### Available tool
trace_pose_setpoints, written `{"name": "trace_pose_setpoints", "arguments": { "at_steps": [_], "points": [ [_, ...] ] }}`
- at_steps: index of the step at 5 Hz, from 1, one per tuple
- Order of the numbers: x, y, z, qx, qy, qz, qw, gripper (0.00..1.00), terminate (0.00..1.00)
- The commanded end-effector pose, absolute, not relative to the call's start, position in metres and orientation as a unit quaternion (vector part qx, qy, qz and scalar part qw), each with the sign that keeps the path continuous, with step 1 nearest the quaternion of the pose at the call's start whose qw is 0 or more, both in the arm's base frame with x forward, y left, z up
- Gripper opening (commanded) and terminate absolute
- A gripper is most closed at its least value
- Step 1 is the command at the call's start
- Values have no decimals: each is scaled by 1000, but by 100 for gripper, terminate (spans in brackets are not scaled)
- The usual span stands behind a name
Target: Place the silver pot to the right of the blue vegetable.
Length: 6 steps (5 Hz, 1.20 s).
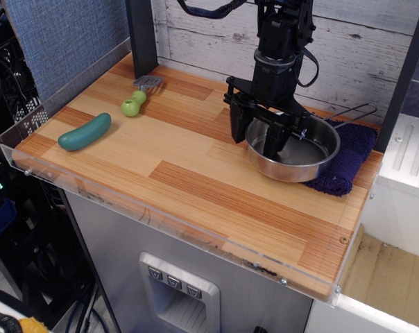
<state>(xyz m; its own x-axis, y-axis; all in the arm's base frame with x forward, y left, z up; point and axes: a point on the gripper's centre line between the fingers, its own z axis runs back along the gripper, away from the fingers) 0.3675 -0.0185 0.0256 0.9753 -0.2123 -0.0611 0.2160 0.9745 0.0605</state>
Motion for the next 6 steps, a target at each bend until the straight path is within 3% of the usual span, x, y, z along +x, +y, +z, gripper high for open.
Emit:
{"name": "trace_pose_setpoints", "arguments": {
  "at_steps": [1,2,4,5,6],
  "points": [
    [369,-15,51,33,-10,-108,994,0,0],
    [369,-18,64,22,-33,-117,992,0,0],
    [364,-28,100,-41,-77,-154,984,0,0],
    [347,-17,123,-56,-93,-154,982,0,0],
    [326,8,125,-52,-76,-140,986,0,0]
  ]
}}
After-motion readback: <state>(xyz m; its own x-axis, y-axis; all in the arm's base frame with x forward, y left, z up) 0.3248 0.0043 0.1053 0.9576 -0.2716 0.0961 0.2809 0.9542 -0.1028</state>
